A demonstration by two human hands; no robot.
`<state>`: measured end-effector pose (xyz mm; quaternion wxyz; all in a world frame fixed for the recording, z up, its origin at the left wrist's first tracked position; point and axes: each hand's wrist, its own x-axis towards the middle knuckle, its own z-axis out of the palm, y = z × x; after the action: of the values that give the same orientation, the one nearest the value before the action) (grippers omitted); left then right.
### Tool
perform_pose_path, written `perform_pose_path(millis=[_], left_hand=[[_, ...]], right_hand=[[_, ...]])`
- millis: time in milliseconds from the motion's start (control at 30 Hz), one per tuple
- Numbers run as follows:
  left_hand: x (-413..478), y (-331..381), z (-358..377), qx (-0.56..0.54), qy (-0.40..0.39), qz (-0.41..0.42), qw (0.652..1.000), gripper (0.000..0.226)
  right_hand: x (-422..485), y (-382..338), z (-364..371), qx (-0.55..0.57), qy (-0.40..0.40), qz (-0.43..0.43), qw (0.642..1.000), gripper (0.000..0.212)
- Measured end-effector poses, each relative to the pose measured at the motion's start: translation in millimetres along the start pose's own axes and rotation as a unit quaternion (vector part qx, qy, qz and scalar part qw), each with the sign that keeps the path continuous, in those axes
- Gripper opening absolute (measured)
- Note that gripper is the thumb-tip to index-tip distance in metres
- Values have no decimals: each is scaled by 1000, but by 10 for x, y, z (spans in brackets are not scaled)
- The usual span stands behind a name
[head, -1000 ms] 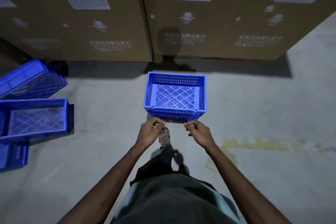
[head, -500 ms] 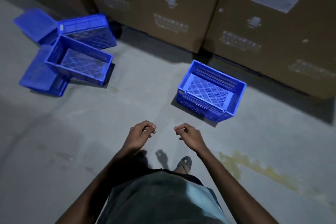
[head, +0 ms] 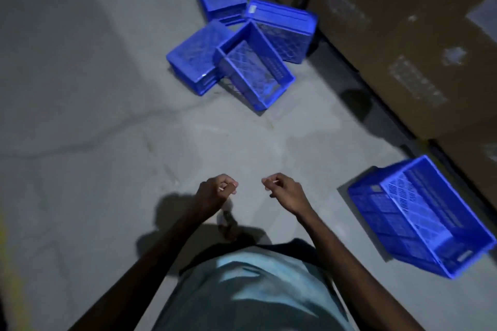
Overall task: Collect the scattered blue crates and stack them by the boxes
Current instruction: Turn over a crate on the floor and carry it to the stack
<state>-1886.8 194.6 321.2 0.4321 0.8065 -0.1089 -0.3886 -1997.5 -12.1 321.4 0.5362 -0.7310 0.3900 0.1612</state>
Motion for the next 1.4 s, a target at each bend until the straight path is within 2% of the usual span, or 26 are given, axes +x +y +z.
perform_pose_path(millis=[67, 133, 200, 267, 367, 467, 533, 633, 733, 867, 933, 1000, 1067, 1167, 1300, 1400], left_hand=[[110, -63, -512, -17, 43, 3, 999, 25], [245, -144, -953, -47, 75, -2, 996, 30], [452, -268, -1340, -67, 85, -12, 994, 27], [620, -287, -1560, -87, 97, -18, 991, 23], [1018, -175, -2027, -113, 125, -22, 986, 34], [1508, -127, -2522, -118, 125, -24, 985, 39], [1906, -121, -2896, -121, 129, -34, 984, 35], [2456, 56, -3503, -133, 138, -34, 981, 21], [2927, 341, -4118, -172, 158, -32, 972, 25], [3650, 595, -4911, -189, 182, -19, 965, 37], [4005, 616, -5284, -196, 202, -32, 959, 25], [4363, 661, -5656, -196, 206, -40, 958, 17], [4722, 697, -6014, -207, 203, -40, 956, 17], [5263, 725, -6619, -191, 198, -34, 961, 27], [6083, 672, -7663, -184, 187, -37, 964, 25], [6644, 841, -8546, -175, 190, -54, 965, 37]], right_hand=[[241, -442, 269, -5, -17, -15, 1000, 50], [452, -865, 505, -7, -37, -20, 999, 34], [728, -1208, 728, -13, -49, -24, 998, 24], [921, -1456, 861, -12, -56, -31, 998, 28], [1431, -1990, 1121, -27, -72, -35, 996, 39], [1985, -2553, 1318, -30, -94, -37, 994, 23], [2388, -2927, 1447, -25, -98, -43, 994, 20], [2949, -3526, 1620, -25, -120, -38, 992, 23], [3439, -4193, 1795, -38, -135, -37, 989, 30], [4115, -5150, 2002, -66, -157, -60, 984, 28], [4427, -5612, 2094, -72, -164, -81, 981, 37], [4778, -6041, 2195, -72, -165, -91, 979, 43], [5131, -6439, 2296, -70, -162, -90, 980, 38], [5664, -6970, 2491, -60, -152, -73, 984, 28], [6341, -7707, 2831, -22, -125, -71, 989, 27], [6766, -8310, 3088, -12, -94, -52, 994, 20]])
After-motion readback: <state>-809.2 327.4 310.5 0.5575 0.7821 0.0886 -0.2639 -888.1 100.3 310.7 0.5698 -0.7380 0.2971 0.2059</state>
